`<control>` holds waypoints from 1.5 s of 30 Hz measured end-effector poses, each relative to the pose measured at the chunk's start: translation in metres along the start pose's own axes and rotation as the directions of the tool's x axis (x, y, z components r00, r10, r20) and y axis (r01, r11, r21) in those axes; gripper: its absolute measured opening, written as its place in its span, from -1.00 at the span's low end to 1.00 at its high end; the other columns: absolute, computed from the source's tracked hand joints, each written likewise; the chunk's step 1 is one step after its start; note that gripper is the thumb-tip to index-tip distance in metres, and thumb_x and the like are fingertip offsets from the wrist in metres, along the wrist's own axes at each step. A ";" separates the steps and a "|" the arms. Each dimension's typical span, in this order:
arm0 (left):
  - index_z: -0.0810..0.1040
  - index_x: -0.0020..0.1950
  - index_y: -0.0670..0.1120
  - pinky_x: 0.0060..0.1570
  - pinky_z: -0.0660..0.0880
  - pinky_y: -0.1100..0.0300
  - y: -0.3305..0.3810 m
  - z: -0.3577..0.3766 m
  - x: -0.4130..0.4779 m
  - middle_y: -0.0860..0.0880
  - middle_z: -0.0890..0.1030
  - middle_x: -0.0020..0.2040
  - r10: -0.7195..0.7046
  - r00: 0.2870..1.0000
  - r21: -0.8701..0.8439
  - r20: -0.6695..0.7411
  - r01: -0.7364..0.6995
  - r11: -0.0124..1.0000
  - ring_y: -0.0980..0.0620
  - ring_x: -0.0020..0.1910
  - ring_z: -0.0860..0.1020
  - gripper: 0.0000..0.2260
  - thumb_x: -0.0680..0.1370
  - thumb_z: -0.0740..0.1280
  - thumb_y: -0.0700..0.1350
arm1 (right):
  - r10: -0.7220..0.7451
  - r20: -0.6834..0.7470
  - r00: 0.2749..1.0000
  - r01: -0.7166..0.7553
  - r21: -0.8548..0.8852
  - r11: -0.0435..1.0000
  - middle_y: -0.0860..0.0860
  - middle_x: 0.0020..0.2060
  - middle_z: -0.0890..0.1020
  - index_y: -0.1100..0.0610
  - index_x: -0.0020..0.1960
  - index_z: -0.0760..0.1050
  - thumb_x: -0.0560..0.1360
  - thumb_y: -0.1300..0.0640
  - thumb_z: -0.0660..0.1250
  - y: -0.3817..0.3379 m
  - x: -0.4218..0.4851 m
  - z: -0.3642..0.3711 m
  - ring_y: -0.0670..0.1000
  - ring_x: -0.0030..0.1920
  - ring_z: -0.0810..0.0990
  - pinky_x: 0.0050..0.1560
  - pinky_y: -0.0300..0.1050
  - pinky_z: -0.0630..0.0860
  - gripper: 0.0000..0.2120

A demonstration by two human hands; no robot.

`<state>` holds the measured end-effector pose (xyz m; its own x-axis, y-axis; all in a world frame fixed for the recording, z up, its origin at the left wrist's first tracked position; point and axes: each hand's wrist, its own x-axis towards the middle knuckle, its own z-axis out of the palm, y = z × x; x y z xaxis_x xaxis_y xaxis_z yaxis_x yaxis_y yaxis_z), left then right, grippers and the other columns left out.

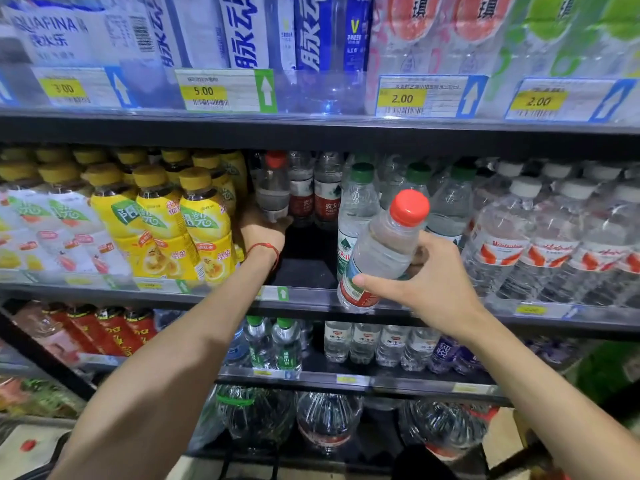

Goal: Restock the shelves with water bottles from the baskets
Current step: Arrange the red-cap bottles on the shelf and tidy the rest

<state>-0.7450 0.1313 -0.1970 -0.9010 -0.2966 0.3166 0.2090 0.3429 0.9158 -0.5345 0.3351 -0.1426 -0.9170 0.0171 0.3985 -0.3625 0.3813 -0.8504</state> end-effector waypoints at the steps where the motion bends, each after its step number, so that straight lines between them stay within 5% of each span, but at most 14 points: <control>1: 0.57 0.24 -0.32 0.10 0.42 0.24 0.002 0.002 0.001 -0.18 0.63 0.19 -0.017 1.000 0.006 0.001 0.017 1.000 -0.10 0.17 0.59 -0.54 0.41 0.60 -0.27 | -0.003 0.008 1.000 0.003 -0.004 1.000 -0.14 0.00 0.77 0.09 0.13 0.68 0.33 0.20 0.70 0.000 -0.001 -0.001 -0.15 0.05 0.73 0.09 -0.32 0.58 -0.59; 4: 0.56 0.23 -0.33 0.15 0.43 0.14 0.004 0.004 0.008 -0.23 0.62 0.22 -0.070 0.998 0.039 0.002 0.070 0.997 -0.15 0.22 0.59 -0.59 0.48 0.56 -0.19 | -0.014 0.007 1.000 0.014 -0.022 1.000 -0.13 -0.01 0.77 0.08 0.13 0.68 0.32 0.20 0.70 -0.002 -0.003 -0.002 -0.14 0.04 0.73 0.09 -0.31 0.58 -0.59; 8: 0.40 0.46 -0.34 0.43 0.30 -0.03 0.004 0.007 0.017 -0.29 0.44 0.47 -0.082 0.996 0.134 0.034 0.077 0.988 -0.20 0.44 0.43 -0.48 0.59 0.43 -0.10 | -0.018 0.002 1.000 0.018 -0.036 0.999 -0.14 -0.01 0.77 0.07 0.13 0.68 0.33 0.20 0.70 -0.002 -0.001 -0.006 -0.13 0.05 0.73 0.10 -0.30 0.58 -0.59; 12: 0.34 0.52 -0.30 0.37 0.37 0.03 -0.005 0.003 0.017 -0.27 0.44 0.47 -0.235 0.962 0.180 0.142 0.208 0.961 -0.22 0.45 0.44 -0.53 0.68 0.29 -0.10 | -0.017 -0.003 1.000 0.017 -0.048 0.999 -0.14 0.00 0.77 0.06 0.14 0.68 0.33 0.18 0.70 -0.002 0.000 -0.004 -0.13 0.05 0.73 0.14 -0.24 0.61 -0.59; 16: 0.35 0.52 -0.27 0.44 0.29 -0.05 -0.002 0.006 0.025 -0.28 0.41 0.50 -0.079 0.995 0.152 0.056 0.069 0.986 -0.23 0.47 0.41 -0.41 0.61 0.41 0.00 | -0.022 -0.001 1.000 0.022 -0.061 0.998 -0.17 0.01 0.76 0.04 0.15 0.68 0.33 0.15 0.70 -0.003 0.001 -0.001 -0.15 0.06 0.73 0.15 -0.25 0.60 -0.57; 21: 0.26 0.58 -0.27 0.52 0.18 0.01 0.000 0.007 0.016 -0.24 0.30 0.58 -0.085 0.989 0.269 0.122 0.049 0.962 -0.20 0.55 0.31 -0.33 0.59 0.44 -0.03 | -0.021 0.009 1.000 0.022 -0.076 0.997 -0.16 0.01 0.76 0.06 0.16 0.67 0.32 0.16 0.71 -0.001 0.000 0.002 -0.15 0.07 0.72 0.14 -0.28 0.58 -0.55; 27: 0.52 0.33 -0.35 0.31 0.36 0.05 0.014 -0.007 -0.017 -0.32 0.54 0.34 -0.249 0.958 0.271 0.143 0.204 0.941 -0.26 0.34 0.51 -0.66 0.61 0.38 -0.21 | 0.017 0.011 1.000 -0.016 -0.074 0.997 -0.19 0.00 0.76 0.03 0.15 0.68 0.32 0.14 0.71 -0.006 0.001 0.001 -0.18 0.05 0.72 0.11 -0.35 0.55 -0.56; 31: 0.49 0.14 -0.36 0.20 0.36 0.02 0.035 -0.028 -0.049 -0.35 0.49 0.19 -0.140 0.968 0.343 0.210 0.061 0.937 -0.29 0.22 0.46 -0.70 0.58 0.41 -0.15 | 0.061 -0.006 0.998 -0.061 -0.089 0.994 -0.22 -0.02 0.76 0.02 0.15 0.67 0.31 0.12 0.71 -0.008 0.003 0.003 -0.21 0.04 0.71 0.07 -0.37 0.56 -0.55; 36: 0.38 0.49 -0.15 0.35 0.40 0.00 0.047 -0.076 -0.089 -0.12 0.44 0.41 0.122 0.908 0.440 0.402 -0.307 0.844 -0.11 0.38 0.43 -0.53 0.66 0.29 0.06 | 0.108 -0.039 0.993 -0.113 -0.174 0.978 -0.27 -0.04 0.75 -0.05 0.17 0.66 0.32 -0.01 0.71 -0.013 0.004 0.004 -0.24 0.03 0.70 0.10 -0.23 0.61 -0.54; 42: 0.47 0.44 -0.15 0.19 0.50 -0.06 0.041 -0.136 -0.114 -0.09 0.51 0.31 0.153 0.828 0.622 0.539 -0.514 0.590 -0.13 0.24 0.51 -0.35 0.60 0.02 0.28 | 0.111 -0.049 0.993 -0.121 -0.345 0.931 -0.19 0.03 0.70 -0.19 0.13 0.60 0.34 -0.19 0.65 -0.021 0.001 0.003 -0.13 0.09 0.65 0.19 -0.03 0.56 -0.58; 45: 0.45 0.47 -0.07 0.26 0.46 -0.09 0.044 -0.155 -0.126 -0.07 0.49 0.36 0.092 0.806 0.688 0.585 -0.553 0.470 -0.13 0.30 0.47 -0.30 0.54 -0.07 0.31 | 0.099 -0.047 0.994 -0.109 -0.409 0.906 -0.17 -0.01 0.70 -0.08 0.09 0.63 0.33 -0.22 0.64 -0.024 0.002 0.008 -0.13 0.04 0.65 0.17 0.00 0.58 -0.57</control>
<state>-0.5629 0.0455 -0.1580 -0.9294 0.3136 0.1946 0.3346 0.9385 0.0853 -0.5290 0.3184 -0.1237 -0.9395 0.0978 0.3284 -0.1604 0.7214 -0.6737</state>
